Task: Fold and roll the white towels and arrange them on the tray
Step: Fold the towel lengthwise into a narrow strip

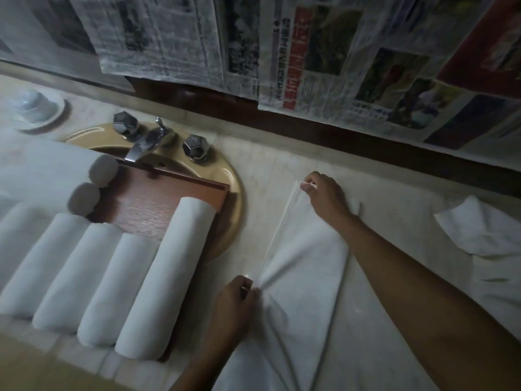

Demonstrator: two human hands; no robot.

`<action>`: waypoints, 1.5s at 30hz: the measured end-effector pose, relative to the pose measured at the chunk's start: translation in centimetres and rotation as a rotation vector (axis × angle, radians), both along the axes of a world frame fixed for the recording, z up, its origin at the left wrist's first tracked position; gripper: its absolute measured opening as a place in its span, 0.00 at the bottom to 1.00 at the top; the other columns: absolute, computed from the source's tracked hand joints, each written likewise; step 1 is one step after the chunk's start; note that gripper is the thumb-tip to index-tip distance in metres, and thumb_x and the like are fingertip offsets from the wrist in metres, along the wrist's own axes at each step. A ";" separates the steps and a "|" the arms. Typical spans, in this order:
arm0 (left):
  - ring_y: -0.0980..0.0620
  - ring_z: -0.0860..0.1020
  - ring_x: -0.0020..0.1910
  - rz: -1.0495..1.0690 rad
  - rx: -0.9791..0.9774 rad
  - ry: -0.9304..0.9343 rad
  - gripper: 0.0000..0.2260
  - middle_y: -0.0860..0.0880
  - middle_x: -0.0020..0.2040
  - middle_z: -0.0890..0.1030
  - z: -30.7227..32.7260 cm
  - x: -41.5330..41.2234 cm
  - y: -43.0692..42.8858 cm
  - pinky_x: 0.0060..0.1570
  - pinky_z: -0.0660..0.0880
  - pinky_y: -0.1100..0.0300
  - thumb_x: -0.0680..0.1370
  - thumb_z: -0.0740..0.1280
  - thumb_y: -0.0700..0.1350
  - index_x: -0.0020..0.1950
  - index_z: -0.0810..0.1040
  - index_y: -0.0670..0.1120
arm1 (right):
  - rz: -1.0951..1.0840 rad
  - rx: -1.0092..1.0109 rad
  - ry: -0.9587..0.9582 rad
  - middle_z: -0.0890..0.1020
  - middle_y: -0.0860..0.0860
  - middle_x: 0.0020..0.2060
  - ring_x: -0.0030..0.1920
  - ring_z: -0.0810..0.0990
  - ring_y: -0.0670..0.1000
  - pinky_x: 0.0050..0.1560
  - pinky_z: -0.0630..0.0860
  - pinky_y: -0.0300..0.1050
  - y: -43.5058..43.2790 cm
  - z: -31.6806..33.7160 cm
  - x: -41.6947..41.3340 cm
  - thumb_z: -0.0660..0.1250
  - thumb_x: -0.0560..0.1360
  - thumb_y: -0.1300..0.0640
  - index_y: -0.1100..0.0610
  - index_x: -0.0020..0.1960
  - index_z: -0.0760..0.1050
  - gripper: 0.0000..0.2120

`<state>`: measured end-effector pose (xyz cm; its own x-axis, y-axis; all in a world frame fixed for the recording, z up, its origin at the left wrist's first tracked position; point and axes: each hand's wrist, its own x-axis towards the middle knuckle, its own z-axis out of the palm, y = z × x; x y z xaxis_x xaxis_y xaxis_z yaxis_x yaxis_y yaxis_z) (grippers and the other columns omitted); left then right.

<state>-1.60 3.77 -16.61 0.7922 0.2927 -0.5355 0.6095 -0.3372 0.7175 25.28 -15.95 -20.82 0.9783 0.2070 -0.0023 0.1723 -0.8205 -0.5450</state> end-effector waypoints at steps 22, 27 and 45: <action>0.54 0.79 0.33 -0.016 -0.005 0.126 0.06 0.50 0.38 0.83 0.7 0.3 -1.5 0.32 0.70 0.65 0.78 0.71 0.47 0.43 0.77 0.49 | 0.213 -0.221 -0.215 0.69 0.48 0.77 0.78 0.65 0.52 0.77 0.57 0.64 -0.8 -3.0 -6.8 0.53 0.83 0.43 0.47 0.75 0.71 0.23; 0.53 0.79 0.31 0.166 -0.424 0.225 0.04 0.48 0.36 0.83 1.9 0.5 -1.4 0.30 0.71 0.62 0.78 0.72 0.43 0.45 0.78 0.47 | 0.257 -0.278 0.014 0.54 0.46 0.83 0.83 0.49 0.50 0.80 0.44 0.61 -0.5 -1.6 -3.4 0.51 0.86 0.41 0.44 0.82 0.58 0.25; 0.60 0.78 0.36 0.039 0.228 -0.011 0.11 0.52 0.36 0.81 -0.5 -1.3 -0.2 0.34 0.71 0.63 0.77 0.73 0.52 0.42 0.75 0.49 | 0.238 -0.380 -0.126 0.57 0.55 0.82 0.82 0.52 0.58 0.79 0.51 0.66 -0.3 -1.0 -4.6 0.57 0.84 0.42 0.51 0.82 0.58 0.30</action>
<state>-2.93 3.57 -17.11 0.7833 0.4358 -0.4433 0.6179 -0.4677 0.6321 20.71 -16.21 -21.85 0.9014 0.4329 -0.0053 0.4253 -0.8878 -0.1758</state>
